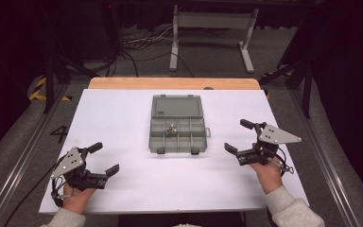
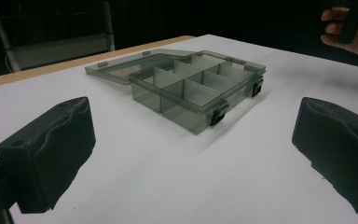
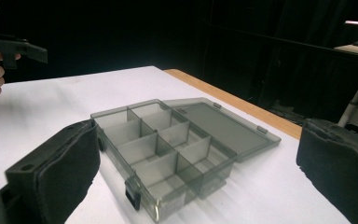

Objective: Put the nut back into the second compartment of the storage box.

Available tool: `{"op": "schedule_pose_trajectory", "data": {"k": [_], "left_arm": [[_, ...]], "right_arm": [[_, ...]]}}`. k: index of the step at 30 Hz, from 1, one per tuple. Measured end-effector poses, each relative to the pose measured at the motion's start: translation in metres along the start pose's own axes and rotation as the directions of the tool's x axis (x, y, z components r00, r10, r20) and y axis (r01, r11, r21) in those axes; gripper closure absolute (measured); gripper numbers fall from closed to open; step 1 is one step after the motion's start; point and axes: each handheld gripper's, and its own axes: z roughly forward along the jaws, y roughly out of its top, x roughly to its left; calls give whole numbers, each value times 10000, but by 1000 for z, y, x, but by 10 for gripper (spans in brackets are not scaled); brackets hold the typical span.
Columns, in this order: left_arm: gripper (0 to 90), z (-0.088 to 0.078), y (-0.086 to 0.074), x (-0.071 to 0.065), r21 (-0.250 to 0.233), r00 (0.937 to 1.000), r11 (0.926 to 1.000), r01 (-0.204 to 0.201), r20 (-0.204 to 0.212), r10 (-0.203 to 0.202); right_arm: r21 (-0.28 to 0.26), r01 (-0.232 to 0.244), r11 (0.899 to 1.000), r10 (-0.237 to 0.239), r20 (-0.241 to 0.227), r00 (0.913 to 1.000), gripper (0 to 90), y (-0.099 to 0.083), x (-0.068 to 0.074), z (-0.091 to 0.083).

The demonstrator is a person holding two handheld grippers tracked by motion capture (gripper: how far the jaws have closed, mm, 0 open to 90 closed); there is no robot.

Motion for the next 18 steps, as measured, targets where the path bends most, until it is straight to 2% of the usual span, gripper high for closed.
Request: {"op": "schedule_pose_trajectory", "data": {"k": [6, 13, 18], "left_arm": [[1, -2, 1, 0, -170, 9998, 9997, 153, 103, -151], [1, -2, 1, -1, -225, 9997, 9995, 209, 144, -206], [1, -1, 1, -1, -266, 9996, 9994, 234, 151, -230]], "right_arm": [[-272, 34, 9996, -27, 261, 9997, 0, -22, 2, -14], [-237, -231, 9995, 240, 380, 9990, 0, -43, 4, -19], [-441, -500, 9978, 522, 498, 9974, 0, -53, 5, -22]]}}
